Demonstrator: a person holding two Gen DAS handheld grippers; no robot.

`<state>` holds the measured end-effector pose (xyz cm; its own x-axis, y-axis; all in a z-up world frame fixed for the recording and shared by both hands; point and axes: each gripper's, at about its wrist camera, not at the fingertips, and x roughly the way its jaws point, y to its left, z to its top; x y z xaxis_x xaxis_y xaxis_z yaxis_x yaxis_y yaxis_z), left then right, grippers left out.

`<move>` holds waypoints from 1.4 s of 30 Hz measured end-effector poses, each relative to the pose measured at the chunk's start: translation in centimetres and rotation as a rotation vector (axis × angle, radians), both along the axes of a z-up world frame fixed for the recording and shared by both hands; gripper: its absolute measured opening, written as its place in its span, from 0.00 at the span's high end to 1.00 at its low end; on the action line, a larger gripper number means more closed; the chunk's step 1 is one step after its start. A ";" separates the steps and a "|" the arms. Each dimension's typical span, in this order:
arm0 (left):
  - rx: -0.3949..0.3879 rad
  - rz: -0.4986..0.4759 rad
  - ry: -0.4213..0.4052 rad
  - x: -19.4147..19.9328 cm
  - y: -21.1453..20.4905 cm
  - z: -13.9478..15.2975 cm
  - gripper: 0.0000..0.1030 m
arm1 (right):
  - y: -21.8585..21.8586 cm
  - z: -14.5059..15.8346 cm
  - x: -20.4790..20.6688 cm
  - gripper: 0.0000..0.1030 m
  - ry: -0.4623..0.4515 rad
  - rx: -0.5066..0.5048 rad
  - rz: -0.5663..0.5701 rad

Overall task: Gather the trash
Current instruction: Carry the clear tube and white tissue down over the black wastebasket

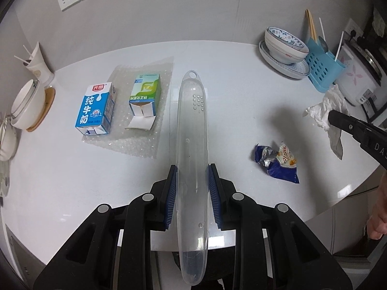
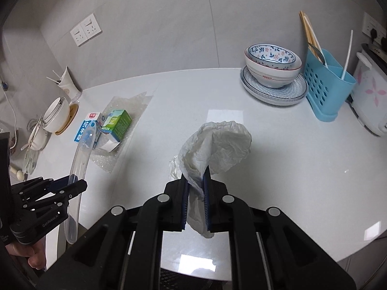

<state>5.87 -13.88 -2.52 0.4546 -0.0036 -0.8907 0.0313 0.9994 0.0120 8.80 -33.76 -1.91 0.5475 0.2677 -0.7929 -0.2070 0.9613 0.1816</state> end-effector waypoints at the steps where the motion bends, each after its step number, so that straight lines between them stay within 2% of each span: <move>1: 0.002 -0.010 0.000 -0.4 0.0 0.1 0.76 | 0.1 0.1 -0.7 0.90 -0.005 -0.001 -0.007; 9: -0.016 -0.078 -0.009 -4.0 0.5 0.6 0.76 | 0.8 0.9 -6.2 0.91 -0.017 0.023 -0.042; 18: -0.045 -0.037 -0.008 -9.5 1.2 -0.5 0.76 | 2.7 0.0 -12.0 0.90 -0.016 0.023 0.063; 26: -0.063 -0.026 0.022 -13.6 1.2 -4.1 0.76 | 4.2 -3.5 -15.6 0.91 0.033 0.020 0.162; 36: -0.085 -0.029 0.031 -16.5 1.3 -7.8 0.76 | 5.3 -7.5 -17.8 0.90 0.089 0.008 0.202; 42: -0.088 -0.034 0.066 -18.0 1.0 -10.1 0.76 | 5.5 -10.2 -19.1 0.90 0.128 -0.005 0.216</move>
